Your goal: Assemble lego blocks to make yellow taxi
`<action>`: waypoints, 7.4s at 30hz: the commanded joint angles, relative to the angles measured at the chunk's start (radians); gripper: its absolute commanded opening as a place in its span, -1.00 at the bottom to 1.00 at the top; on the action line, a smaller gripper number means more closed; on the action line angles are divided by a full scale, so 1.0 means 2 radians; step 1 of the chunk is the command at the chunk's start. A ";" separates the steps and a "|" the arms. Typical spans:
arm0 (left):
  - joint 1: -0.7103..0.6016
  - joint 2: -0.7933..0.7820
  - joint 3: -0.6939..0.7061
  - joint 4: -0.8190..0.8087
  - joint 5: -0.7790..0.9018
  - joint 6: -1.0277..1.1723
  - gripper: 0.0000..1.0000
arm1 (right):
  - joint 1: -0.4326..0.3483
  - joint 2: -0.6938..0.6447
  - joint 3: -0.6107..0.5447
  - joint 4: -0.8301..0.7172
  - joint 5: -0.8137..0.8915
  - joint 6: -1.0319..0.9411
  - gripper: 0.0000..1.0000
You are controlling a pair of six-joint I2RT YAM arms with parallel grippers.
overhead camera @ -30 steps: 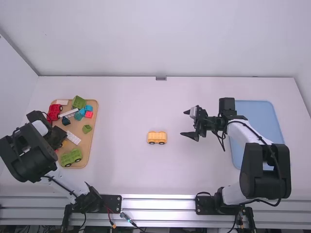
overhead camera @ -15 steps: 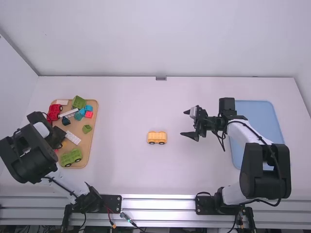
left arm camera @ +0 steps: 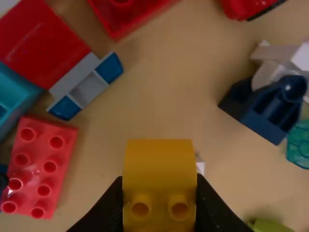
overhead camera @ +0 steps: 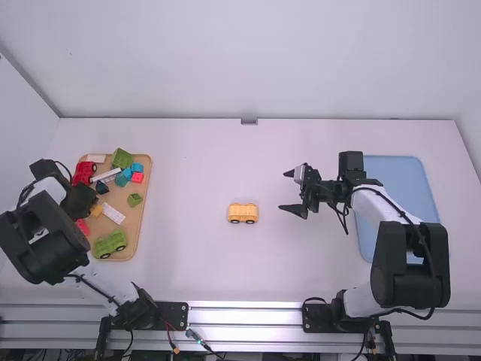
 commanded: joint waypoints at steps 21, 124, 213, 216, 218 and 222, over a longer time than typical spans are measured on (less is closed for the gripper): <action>-0.338 -0.233 -0.153 -0.001 0.152 0.507 -0.97 | -0.002 -0.011 0.011 -0.011 -0.011 0.000 0.98; -0.302 0.018 -0.138 0.063 0.465 1.006 0.98 | 0.102 0.020 -0.120 0.282 0.058 0.112 0.98; -0.313 0.124 -0.103 0.087 0.467 1.000 -0.17 | 0.175 0.290 -0.085 0.585 0.057 0.302 0.98; -0.313 0.124 -0.103 0.090 0.459 0.986 -0.23 | 0.175 0.290 -0.085 0.585 0.057 0.302 0.98; -0.314 0.124 -0.103 0.090 0.456 0.986 -0.25 | 0.175 0.290 -0.085 0.585 0.057 0.302 0.98; -0.311 0.124 -0.103 0.090 0.454 0.986 -0.40 | 0.175 0.290 -0.085 0.585 0.057 0.302 0.98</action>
